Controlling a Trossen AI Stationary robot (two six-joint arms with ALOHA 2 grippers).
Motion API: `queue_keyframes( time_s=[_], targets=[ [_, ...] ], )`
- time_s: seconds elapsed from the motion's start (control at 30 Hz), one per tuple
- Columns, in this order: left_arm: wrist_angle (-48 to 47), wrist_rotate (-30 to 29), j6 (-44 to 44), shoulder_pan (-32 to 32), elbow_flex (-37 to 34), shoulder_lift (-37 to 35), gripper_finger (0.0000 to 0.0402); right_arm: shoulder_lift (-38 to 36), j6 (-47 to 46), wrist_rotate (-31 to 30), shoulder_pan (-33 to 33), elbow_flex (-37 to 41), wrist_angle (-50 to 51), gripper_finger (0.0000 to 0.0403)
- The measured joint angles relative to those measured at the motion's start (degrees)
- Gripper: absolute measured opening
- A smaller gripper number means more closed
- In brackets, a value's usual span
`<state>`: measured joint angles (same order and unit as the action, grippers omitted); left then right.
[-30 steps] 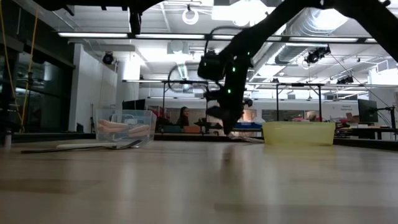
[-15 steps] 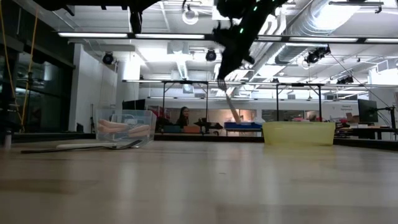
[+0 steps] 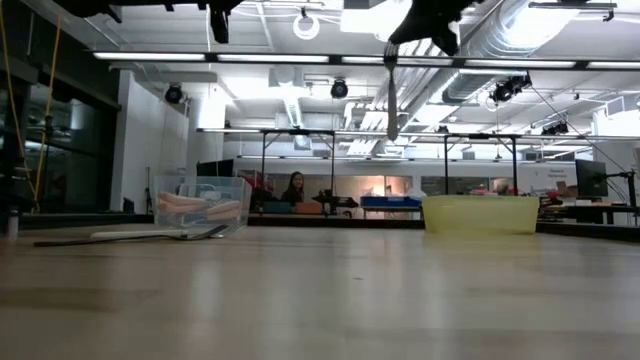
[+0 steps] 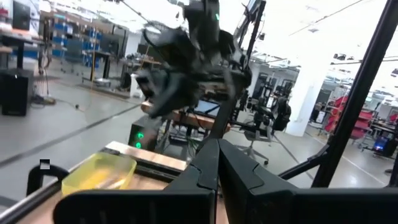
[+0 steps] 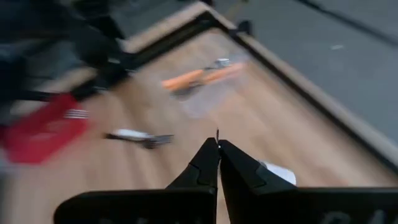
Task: Sort silverware by color (type)
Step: Put the white fork into the yellow bin
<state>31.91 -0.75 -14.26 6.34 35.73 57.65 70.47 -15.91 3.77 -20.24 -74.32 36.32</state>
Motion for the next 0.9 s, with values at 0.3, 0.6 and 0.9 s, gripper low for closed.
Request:
queue_keyframes(
  time_s=[0.3,0.6,0.9],
  targets=[
    [-4.87,0.80,2.81,0.01,2.46,0.00,0.0000,-11.40,-13.89,6.19,10.04,17.47,-18.45,0.0000],
    [-11.60,2.62,5.46,0.01,5.09,0.02,0.0000,-7.25,-14.12,6.17,14.68,17.07,-23.62,0.0000],
    [-11.54,1.91,4.48,-0.04,5.09,0.02,0.0000,-7.88,-12.37,5.74,12.06,15.58,-19.68,0.0000]
  ],
)
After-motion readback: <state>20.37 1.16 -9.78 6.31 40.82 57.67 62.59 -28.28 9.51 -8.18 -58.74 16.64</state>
